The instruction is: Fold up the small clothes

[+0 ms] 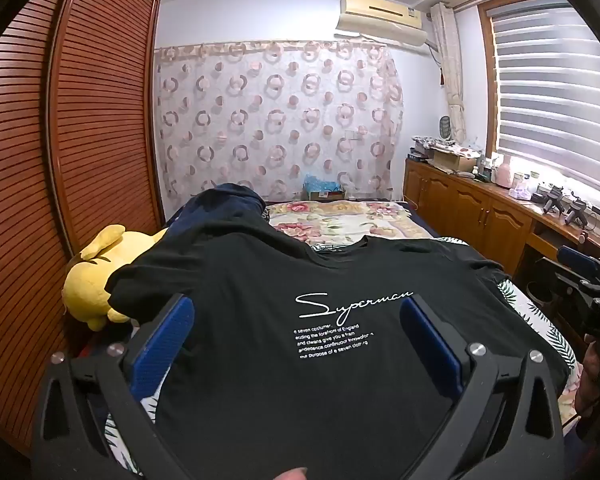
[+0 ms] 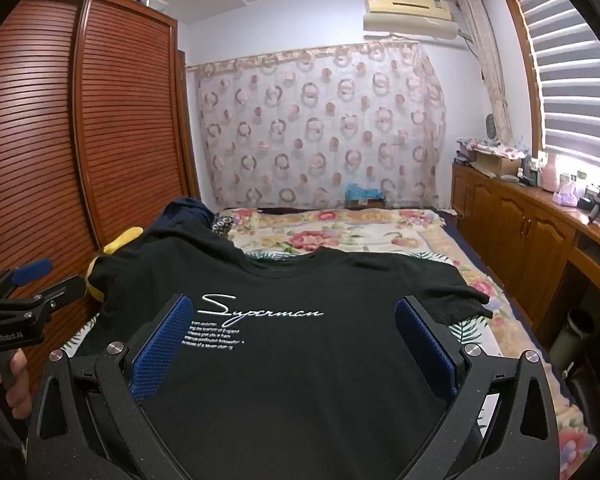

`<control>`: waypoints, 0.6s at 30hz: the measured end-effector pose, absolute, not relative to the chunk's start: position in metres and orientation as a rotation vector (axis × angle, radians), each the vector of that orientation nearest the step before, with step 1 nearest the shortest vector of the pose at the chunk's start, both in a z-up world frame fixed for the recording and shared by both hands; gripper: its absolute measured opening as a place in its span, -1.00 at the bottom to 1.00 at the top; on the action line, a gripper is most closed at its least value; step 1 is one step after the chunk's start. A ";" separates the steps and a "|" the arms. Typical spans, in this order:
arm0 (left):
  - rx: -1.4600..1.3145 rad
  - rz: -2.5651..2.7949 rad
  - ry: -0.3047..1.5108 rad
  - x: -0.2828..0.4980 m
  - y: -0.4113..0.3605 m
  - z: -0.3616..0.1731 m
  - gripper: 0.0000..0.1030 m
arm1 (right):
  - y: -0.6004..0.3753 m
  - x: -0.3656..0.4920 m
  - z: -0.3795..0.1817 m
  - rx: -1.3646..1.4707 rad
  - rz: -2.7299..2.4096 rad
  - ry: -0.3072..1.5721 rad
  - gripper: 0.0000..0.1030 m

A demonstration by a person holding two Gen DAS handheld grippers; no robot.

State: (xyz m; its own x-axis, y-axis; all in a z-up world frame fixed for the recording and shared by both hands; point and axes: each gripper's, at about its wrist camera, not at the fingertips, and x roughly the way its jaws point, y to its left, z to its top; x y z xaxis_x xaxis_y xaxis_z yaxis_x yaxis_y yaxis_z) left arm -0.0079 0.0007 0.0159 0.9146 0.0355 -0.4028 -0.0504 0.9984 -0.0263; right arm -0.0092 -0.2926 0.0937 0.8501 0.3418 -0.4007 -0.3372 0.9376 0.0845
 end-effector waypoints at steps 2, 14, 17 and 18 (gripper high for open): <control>-0.036 0.043 0.414 -0.008 0.001 0.015 1.00 | -0.293 -0.009 0.094 0.011 0.360 0.422 1.00; -0.035 0.042 0.412 -0.009 0.001 0.015 1.00 | -0.292 -0.010 0.095 0.012 0.358 0.415 1.00; -0.035 0.043 0.410 -0.009 0.001 0.015 1.00 | -0.292 -0.011 0.095 0.011 0.358 0.411 1.00; -0.036 0.042 0.410 -0.009 0.001 0.016 1.00 | -0.292 -0.011 0.095 0.012 0.359 0.411 1.00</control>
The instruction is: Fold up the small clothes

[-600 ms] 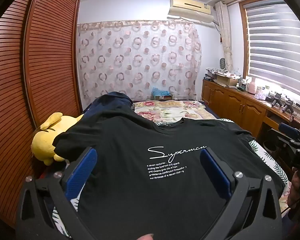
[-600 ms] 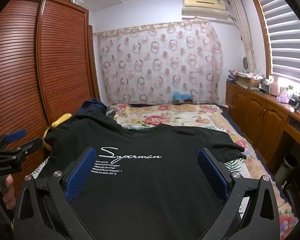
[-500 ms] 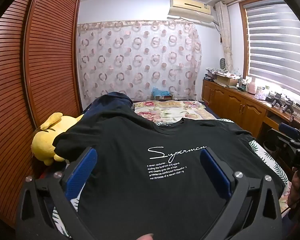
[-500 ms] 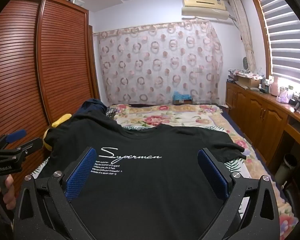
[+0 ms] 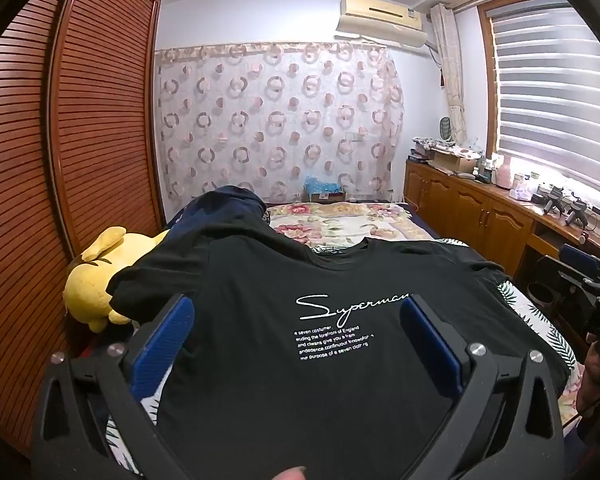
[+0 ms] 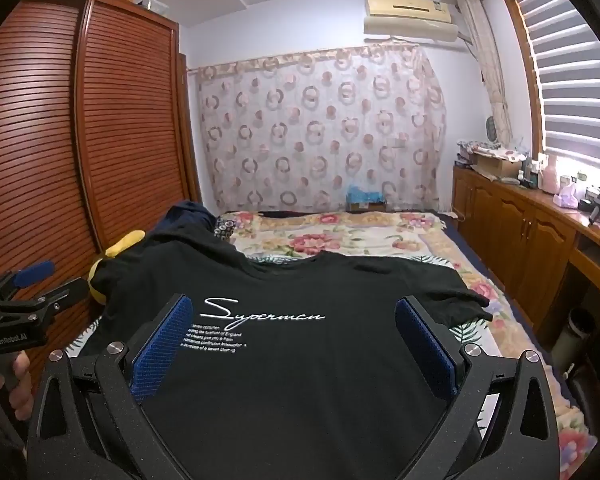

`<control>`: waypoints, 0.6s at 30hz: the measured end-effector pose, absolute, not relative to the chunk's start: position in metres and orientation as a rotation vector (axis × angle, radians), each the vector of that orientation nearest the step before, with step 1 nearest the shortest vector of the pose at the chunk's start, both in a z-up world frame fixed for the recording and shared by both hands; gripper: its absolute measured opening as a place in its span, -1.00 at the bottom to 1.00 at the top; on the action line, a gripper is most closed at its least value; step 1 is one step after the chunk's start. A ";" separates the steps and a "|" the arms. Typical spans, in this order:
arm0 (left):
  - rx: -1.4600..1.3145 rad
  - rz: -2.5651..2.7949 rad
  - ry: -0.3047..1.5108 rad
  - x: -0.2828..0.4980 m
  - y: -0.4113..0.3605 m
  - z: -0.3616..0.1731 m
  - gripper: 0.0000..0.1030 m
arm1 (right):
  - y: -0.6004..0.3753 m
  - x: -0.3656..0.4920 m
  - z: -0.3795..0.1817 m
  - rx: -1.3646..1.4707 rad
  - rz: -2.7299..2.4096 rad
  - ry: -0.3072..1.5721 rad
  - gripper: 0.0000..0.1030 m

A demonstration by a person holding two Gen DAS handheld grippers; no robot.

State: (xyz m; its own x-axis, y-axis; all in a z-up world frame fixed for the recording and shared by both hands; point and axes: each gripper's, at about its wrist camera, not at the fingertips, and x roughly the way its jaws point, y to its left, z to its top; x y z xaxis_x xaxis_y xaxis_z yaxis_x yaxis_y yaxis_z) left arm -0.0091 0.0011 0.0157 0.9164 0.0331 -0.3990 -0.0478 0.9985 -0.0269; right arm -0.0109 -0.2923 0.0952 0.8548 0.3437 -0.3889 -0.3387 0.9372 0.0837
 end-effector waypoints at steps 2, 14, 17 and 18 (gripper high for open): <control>-0.038 0.042 0.409 -0.008 0.002 0.018 1.00 | -0.292 -0.011 0.095 0.012 0.359 0.411 1.00; -0.036 0.046 0.415 -0.008 0.002 0.024 1.00 | -0.290 -0.010 0.101 0.014 0.363 0.414 1.00; -0.037 0.052 0.422 -0.007 0.004 0.024 1.00 | -0.292 -0.008 0.100 0.014 0.370 0.423 1.00; -0.037 0.054 0.424 -0.005 0.005 0.022 1.00 | -0.291 -0.007 0.100 0.011 0.373 0.425 1.00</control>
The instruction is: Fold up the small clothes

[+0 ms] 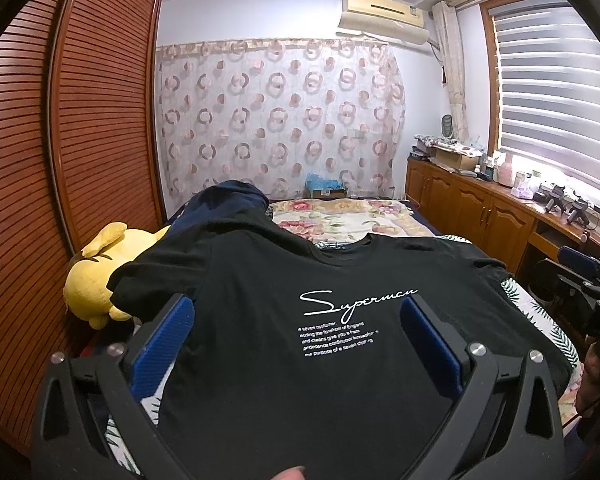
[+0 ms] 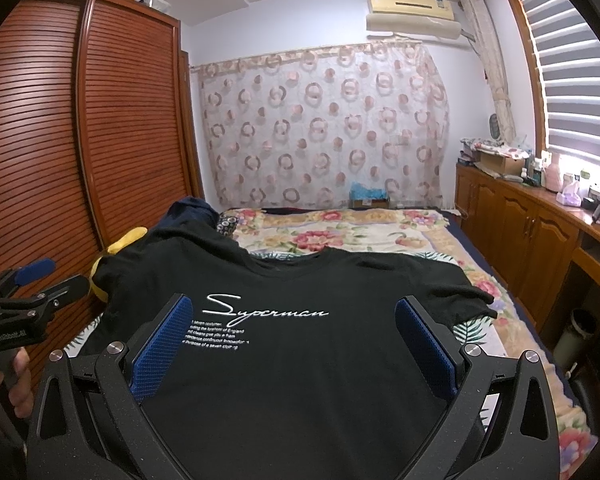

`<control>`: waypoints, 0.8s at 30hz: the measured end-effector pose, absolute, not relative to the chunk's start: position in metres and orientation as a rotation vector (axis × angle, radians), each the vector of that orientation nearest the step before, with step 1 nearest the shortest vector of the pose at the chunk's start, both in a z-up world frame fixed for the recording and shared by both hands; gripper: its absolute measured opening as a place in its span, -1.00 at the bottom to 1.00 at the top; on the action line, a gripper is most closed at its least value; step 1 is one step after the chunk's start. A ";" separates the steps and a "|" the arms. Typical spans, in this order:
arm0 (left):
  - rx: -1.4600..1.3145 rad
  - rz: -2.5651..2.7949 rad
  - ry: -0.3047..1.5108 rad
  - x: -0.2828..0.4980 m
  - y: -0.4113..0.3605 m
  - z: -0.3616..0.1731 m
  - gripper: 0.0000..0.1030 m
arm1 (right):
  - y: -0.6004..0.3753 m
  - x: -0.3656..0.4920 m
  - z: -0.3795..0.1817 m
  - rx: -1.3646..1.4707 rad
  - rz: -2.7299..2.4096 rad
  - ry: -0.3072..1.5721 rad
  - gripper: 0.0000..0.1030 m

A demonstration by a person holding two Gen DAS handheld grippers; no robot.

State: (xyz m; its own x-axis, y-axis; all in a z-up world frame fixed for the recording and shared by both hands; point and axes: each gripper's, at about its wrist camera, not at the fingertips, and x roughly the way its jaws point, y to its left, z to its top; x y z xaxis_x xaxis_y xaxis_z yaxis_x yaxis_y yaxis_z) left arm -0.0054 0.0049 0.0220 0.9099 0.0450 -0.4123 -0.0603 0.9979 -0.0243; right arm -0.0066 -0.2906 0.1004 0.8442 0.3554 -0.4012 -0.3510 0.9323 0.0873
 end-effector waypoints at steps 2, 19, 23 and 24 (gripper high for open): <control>-0.036 0.061 0.428 -0.003 0.008 0.020 1.00 | -0.286 -0.004 0.092 0.004 0.381 0.431 1.00; -0.015 0.095 0.494 0.030 0.059 -0.013 1.00 | -0.242 0.024 0.071 -0.059 0.524 0.472 1.00; -0.020 0.086 0.517 0.035 0.082 -0.020 1.00 | -0.225 0.033 0.064 -0.081 0.561 0.496 1.00; -0.021 0.086 0.524 0.036 0.088 -0.022 1.00 | -0.220 0.035 0.062 -0.087 0.569 0.504 1.00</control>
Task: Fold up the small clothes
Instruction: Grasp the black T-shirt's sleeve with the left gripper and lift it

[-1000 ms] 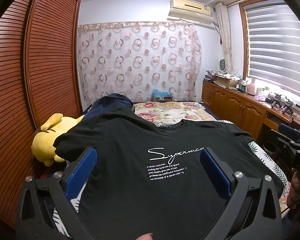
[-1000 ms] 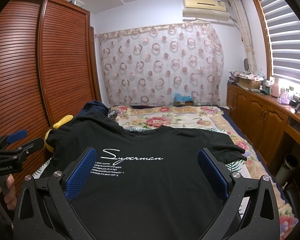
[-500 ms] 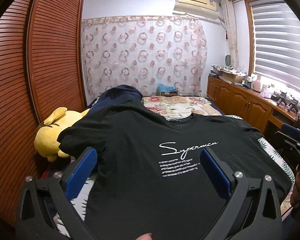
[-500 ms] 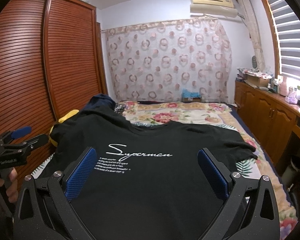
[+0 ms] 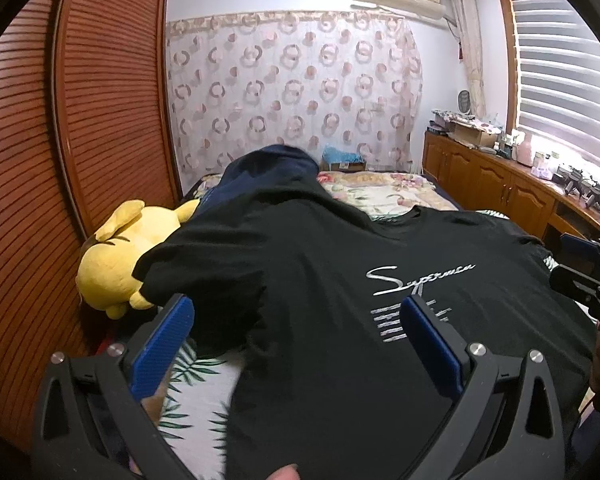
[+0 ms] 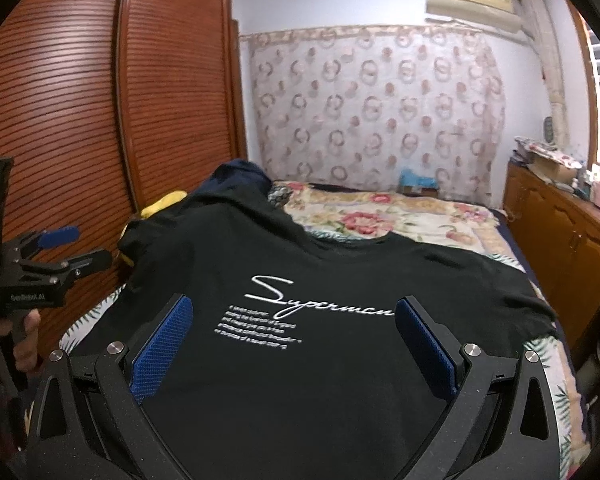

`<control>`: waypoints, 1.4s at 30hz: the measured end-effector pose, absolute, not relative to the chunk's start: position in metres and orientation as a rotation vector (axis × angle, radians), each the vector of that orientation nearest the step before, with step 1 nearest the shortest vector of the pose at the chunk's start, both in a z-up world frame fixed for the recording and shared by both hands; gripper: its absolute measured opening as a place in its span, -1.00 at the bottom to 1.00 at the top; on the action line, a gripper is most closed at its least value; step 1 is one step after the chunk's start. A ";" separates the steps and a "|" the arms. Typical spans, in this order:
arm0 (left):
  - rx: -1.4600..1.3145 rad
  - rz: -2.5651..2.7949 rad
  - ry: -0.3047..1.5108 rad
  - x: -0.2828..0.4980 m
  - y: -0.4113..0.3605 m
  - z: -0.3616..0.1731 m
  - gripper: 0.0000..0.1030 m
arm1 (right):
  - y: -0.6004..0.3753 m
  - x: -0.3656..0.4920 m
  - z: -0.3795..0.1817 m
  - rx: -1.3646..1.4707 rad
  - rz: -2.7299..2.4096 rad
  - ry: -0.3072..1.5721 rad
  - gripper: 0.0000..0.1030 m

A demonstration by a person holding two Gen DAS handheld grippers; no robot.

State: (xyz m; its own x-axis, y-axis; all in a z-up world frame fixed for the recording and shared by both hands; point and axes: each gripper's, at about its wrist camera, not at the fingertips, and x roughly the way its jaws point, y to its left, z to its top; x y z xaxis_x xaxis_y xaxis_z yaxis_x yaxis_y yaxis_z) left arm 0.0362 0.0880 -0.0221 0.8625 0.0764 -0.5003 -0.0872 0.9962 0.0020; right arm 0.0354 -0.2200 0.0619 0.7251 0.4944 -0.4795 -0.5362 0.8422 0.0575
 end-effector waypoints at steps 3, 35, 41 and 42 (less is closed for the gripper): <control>-0.028 0.085 0.529 0.037 0.106 -0.026 1.00 | -0.210 0.040 0.057 -0.103 0.589 0.516 1.00; -0.080 0.042 0.742 0.167 0.261 -0.077 -0.18 | -0.179 0.067 0.020 -0.101 0.687 0.616 1.00; -0.037 0.050 0.714 0.155 0.250 -0.067 -0.93 | -0.183 0.067 0.022 -0.104 0.678 0.604 1.00; -0.022 0.046 0.709 0.151 0.248 -0.063 -0.94 | -0.184 0.067 0.022 -0.102 0.676 0.603 1.00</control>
State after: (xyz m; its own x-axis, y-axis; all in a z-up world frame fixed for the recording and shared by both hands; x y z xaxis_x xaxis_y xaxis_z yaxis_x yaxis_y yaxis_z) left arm 0.1513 0.2475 -0.0632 0.7582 0.0344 -0.6511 -0.0493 0.9988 -0.0047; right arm 0.0668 -0.1836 0.0220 0.6171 0.5579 -0.5549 -0.6152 0.7818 0.1017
